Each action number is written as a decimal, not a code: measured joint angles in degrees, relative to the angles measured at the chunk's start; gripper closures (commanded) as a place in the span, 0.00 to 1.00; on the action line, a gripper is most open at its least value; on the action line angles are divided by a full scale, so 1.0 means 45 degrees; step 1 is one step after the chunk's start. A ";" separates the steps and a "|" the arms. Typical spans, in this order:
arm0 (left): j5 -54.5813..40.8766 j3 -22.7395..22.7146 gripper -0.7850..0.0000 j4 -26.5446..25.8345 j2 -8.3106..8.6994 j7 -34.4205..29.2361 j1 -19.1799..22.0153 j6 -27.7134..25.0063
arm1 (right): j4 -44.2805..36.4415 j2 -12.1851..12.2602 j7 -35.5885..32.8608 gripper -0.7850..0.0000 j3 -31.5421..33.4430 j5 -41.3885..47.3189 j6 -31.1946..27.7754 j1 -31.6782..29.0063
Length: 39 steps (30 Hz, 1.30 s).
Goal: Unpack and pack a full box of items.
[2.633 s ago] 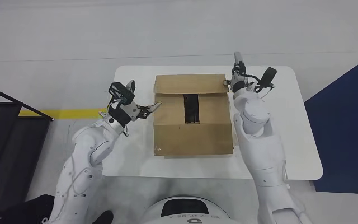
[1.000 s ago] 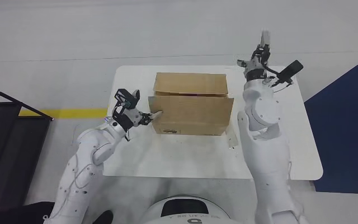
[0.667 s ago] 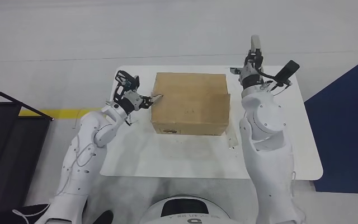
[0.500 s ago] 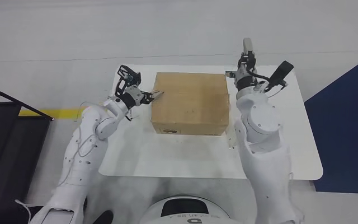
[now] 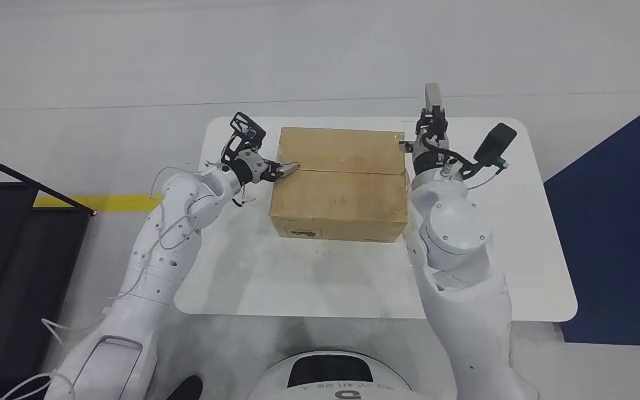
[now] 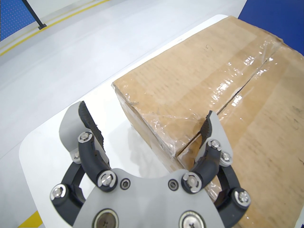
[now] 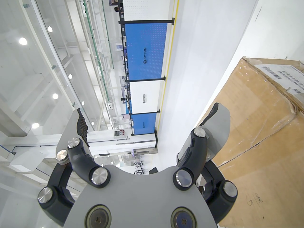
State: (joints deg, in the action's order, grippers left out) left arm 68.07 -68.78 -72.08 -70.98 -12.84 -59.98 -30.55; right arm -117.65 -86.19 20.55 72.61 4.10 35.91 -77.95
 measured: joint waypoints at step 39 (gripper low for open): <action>-0.0009 -0.0004 0.00 -0.0008 0.0000 -0.0001 -0.0006 0.0005 | -0.0122 0.1933 -1.0859 0.00 0.4211 -0.9224 -0.3216 -0.4403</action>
State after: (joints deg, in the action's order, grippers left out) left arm 68.03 -68.79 -72.12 -70.98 -12.84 -60.01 -30.53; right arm -118.20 -77.49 -28.31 91.55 -37.41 21.44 -97.77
